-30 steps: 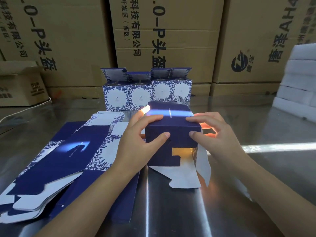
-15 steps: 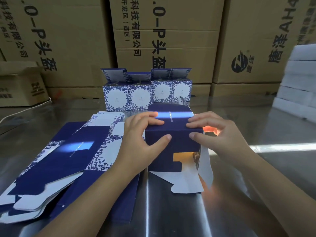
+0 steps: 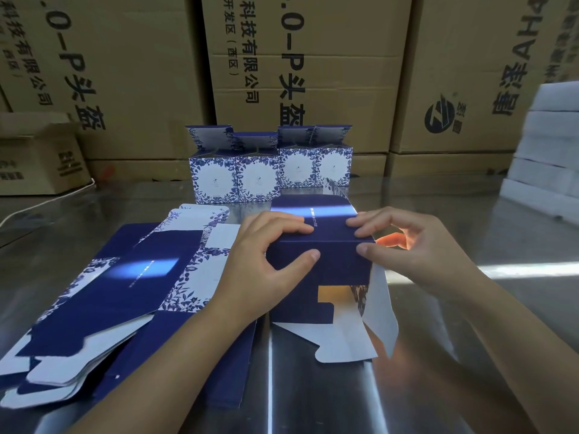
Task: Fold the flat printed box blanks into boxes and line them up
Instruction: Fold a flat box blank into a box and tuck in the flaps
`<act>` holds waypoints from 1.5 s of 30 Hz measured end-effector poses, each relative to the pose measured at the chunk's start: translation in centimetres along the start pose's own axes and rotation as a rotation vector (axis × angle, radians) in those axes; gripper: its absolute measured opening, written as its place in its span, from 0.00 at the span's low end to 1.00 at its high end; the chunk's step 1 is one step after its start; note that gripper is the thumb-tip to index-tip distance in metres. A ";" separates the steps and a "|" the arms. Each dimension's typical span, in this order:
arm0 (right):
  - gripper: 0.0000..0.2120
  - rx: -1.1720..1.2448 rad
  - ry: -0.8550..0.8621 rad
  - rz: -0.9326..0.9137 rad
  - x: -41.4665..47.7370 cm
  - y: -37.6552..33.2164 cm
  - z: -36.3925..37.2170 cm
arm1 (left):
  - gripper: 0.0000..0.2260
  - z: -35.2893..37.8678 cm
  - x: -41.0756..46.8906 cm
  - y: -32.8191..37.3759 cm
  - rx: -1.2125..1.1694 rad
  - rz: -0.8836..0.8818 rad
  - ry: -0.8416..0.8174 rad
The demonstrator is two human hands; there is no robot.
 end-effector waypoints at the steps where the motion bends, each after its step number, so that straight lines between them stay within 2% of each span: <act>1: 0.13 -0.004 0.004 -0.006 0.0 0.0 -0.1 | 0.09 0.0 0.0 0.0 -0.001 -0.003 -0.001; 16: 0.12 -0.098 0.078 -0.051 -0.2 -0.8 -0.9 | 0.11 0.2 0.2 -0.3 -0.017 -0.023 -0.023; 27: 0.10 -0.089 0.051 -0.028 -0.2 -0.4 -0.4 | 0.11 0.1 0.2 -0.2 -0.011 -0.029 -0.034; 40: 0.13 -0.143 0.079 -0.086 -0.3 -1.3 0.1 | 0.11 0.2 0.1 0.0 0.019 -0.017 -0.031; 45: 0.11 -0.234 0.120 -0.179 -0.7 -2.4 -0.1 | 0.11 0.3 0.0 0.1 0.020 -0.017 -0.029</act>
Point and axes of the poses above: each hand's wrist, its own x-axis towards the middle knuckle, its own z-axis out of the palm, y = z × x, the point moved 10 cm from there along x, towards the middle knuckle, and after that the axes turned 9 degrees about y, right-handed, at the moved point
